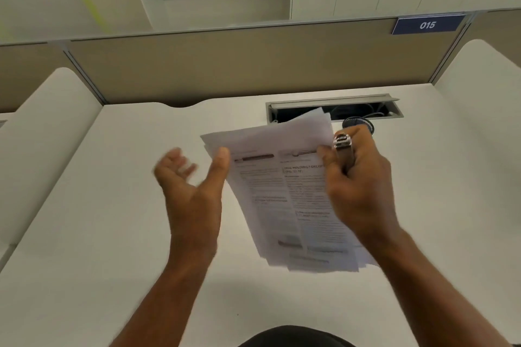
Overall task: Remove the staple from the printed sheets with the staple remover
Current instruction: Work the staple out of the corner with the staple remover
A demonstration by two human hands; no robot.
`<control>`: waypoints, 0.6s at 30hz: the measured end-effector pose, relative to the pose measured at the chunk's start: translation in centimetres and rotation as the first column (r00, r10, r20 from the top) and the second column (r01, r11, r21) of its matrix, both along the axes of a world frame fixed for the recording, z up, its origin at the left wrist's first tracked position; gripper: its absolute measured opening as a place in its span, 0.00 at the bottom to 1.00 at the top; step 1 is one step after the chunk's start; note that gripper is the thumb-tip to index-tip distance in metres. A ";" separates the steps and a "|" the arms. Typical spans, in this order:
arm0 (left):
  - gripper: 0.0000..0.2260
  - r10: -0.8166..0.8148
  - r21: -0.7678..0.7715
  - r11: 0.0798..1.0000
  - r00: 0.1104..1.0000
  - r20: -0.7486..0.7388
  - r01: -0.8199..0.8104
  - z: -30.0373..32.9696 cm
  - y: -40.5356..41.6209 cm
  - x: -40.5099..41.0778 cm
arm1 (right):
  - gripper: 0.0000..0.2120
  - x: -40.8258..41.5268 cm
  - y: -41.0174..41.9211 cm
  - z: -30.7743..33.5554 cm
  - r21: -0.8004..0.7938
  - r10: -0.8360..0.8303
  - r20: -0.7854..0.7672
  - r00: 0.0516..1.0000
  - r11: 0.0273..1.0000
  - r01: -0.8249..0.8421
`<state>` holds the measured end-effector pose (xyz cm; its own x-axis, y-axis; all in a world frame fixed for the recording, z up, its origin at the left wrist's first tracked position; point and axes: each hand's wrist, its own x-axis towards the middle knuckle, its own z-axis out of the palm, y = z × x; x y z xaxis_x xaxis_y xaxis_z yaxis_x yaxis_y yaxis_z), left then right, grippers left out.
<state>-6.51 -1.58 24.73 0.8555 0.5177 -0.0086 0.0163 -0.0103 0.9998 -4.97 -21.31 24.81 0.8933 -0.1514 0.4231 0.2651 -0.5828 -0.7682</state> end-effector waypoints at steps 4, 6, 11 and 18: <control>0.29 -0.306 0.650 0.701 0.947 -0.098 0.294 0.9 3.1 1.7 | 0.13 1.4 -1.7 2.2 0.015 0.134 -0.184 0.974 0.991 -0.133; 0.20 -0.419 0.659 0.566 0.861 -0.288 0.495 2.0 3.8 2.9 | 0.13 2.3 -2.2 2.5 -0.041 0.180 -0.249 0.952 0.980 -0.196; 0.04 -0.642 0.415 0.462 0.618 -0.454 0.784 2.7 3.6 4.7 | 0.10 3.9 -2.7 2.6 -0.062 0.278 -0.305 0.911 0.949 -0.310; 0.06 -0.678 0.090 0.642 0.619 -0.396 0.761 0.6 3.0 4.1 | 0.05 5.4 -2.7 2.2 -0.059 0.201 -0.267 0.942 0.973 -0.224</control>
<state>-2.41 1.46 25.28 0.9221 -0.2443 -0.3001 0.1955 -0.3752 0.9061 0.41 -23.98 27.01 0.9807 0.0816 0.1776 0.1905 -0.6025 -0.7751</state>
